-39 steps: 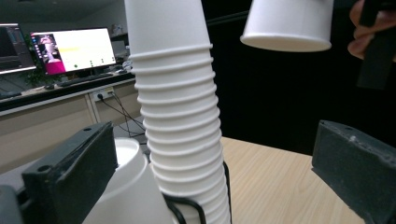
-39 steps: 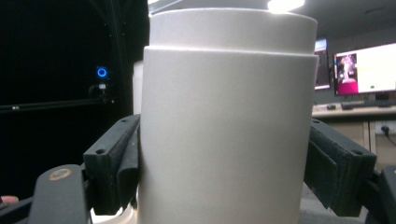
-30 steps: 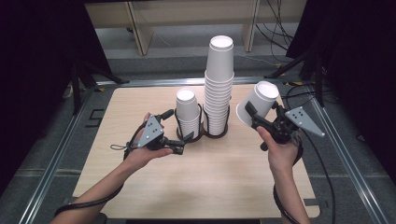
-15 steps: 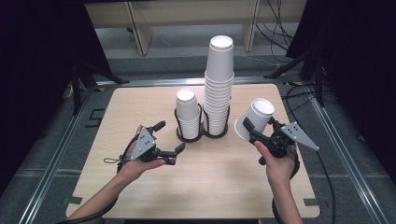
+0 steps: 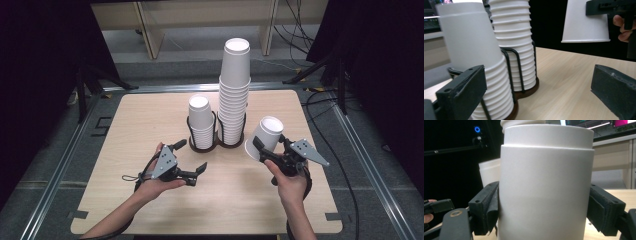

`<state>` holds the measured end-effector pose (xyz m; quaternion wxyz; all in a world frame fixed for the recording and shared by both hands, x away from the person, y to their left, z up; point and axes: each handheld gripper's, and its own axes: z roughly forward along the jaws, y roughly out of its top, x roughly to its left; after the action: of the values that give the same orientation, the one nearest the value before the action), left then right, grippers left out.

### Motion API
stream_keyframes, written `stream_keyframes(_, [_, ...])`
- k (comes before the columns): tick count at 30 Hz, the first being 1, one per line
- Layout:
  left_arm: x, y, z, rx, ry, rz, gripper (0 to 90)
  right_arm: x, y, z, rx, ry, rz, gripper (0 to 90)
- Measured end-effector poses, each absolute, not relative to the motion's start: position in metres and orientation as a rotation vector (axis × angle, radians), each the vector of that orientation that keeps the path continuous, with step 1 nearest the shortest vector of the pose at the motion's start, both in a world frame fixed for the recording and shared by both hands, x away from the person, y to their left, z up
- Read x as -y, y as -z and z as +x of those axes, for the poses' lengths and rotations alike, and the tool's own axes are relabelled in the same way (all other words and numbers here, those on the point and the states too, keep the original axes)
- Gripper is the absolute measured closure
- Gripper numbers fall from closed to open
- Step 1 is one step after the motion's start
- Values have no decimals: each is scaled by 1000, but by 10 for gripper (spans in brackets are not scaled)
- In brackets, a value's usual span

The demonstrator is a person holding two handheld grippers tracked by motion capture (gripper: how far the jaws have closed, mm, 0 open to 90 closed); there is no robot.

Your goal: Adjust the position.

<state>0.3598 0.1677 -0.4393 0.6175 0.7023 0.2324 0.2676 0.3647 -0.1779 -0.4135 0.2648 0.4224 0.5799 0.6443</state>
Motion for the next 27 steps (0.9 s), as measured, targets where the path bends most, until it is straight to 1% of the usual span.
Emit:
stream_keyframes(4, [-159, 443, 357, -505, -588, 1633, 0, 174, 418, 360, -1567, -1744, 1180, 205])
stream_keyframes(11, [-148, 452, 355, -503, -545, 1633, 0, 165, 424, 352, -1581, -1720, 1177, 204])
stream_keyframes(21, [-140, 463, 355, -495, -515, 1656, 0, 150, 437, 345, -1618, -1727, 1206, 201])
stream_keyframes(23, [-138, 464, 355, -504, -483, 1658, 0, 149, 439, 345, -1621, -1723, 1190, 200])
stream_keyframes(25, [-135, 465, 356, -516, -441, 1623, 0, 147, 441, 344, -1628, -1729, 1202, 199])
stream_keyframes(27, [-135, 465, 355, -502, -467, 1656, 0, 145, 444, 344, -1617, -1745, 1192, 199])
